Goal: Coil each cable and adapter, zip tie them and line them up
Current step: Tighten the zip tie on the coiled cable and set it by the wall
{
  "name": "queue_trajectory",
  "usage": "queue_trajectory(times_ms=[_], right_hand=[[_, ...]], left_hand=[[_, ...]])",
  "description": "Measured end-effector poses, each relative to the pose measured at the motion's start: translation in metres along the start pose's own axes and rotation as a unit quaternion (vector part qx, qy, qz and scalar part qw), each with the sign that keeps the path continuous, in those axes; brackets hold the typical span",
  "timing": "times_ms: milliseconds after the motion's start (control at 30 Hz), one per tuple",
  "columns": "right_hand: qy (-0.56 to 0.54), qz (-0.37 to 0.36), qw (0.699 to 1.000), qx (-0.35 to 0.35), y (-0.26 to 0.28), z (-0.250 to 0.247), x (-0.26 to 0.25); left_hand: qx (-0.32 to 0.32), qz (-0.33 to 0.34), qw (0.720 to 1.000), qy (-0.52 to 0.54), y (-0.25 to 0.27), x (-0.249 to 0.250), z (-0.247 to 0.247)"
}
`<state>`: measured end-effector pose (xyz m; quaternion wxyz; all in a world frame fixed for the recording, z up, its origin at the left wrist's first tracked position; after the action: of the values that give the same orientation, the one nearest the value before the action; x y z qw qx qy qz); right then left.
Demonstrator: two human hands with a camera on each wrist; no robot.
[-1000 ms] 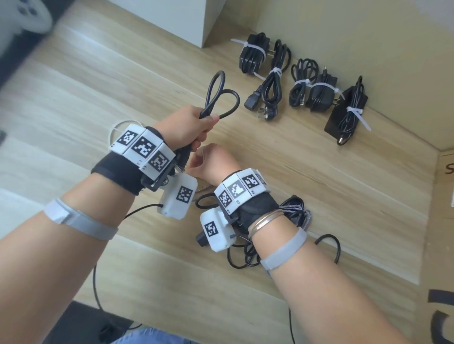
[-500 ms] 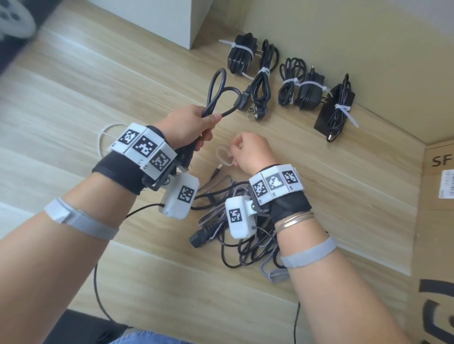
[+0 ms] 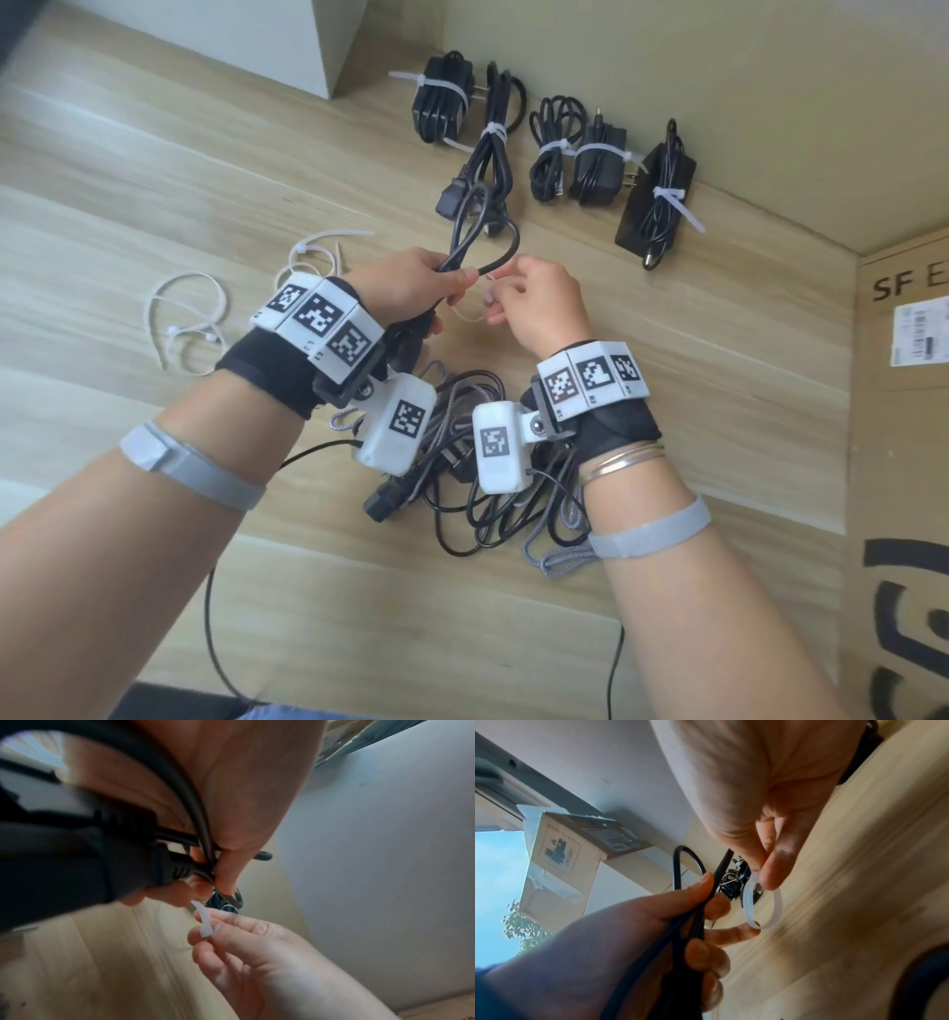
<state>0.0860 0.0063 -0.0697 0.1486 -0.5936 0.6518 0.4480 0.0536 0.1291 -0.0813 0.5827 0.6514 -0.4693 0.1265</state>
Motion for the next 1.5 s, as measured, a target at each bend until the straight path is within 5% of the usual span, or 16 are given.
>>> queue_trajectory(times_ms=[267,533,767,933,1200,1333,1500], right_hand=[[-0.069,0.045,0.996,-0.026,0.002,0.000,0.023],[-0.191,0.075,0.979,-0.014,0.010,-0.012,0.041],[-0.111,0.000,0.994,0.009,0.014,-0.017,0.030],[-0.045,-0.119,0.991,0.047,0.021,-0.029,-0.004],[-0.070,-0.217,0.971,0.069,0.024,-0.029,-0.020],[-0.071,-0.171,0.982,0.028,0.015,-0.023,-0.013],[-0.095,-0.113,0.987,0.062,0.006,-0.037,0.004]], left_hand=[[-0.071,0.028,0.994,0.072,0.000,0.020,0.027],[0.007,-0.024,0.998,0.051,-0.016,0.002,0.021],[0.030,-0.007,0.998,-0.050,-0.025,0.007,0.028],[0.034,-0.020,0.985,-0.169,-0.033,0.008,0.034],[0.034,-0.012,0.969,-0.243,-0.031,0.017,0.037],[0.020,0.025,0.979,-0.202,-0.028,0.026,0.040],[-0.002,0.068,0.987,-0.147,-0.028,0.028,0.037]])
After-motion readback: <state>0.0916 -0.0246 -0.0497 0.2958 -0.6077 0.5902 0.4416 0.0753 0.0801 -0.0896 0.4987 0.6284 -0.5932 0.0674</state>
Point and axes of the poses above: each hand's wrist, its own y-axis away from the middle knuckle, its own z-axis out of the palm, x = y × z, the point moved 10 cm from there along -y, towards the middle knuckle, and after that the axes turned 4 degrees about -y, right-handed, at the moved point
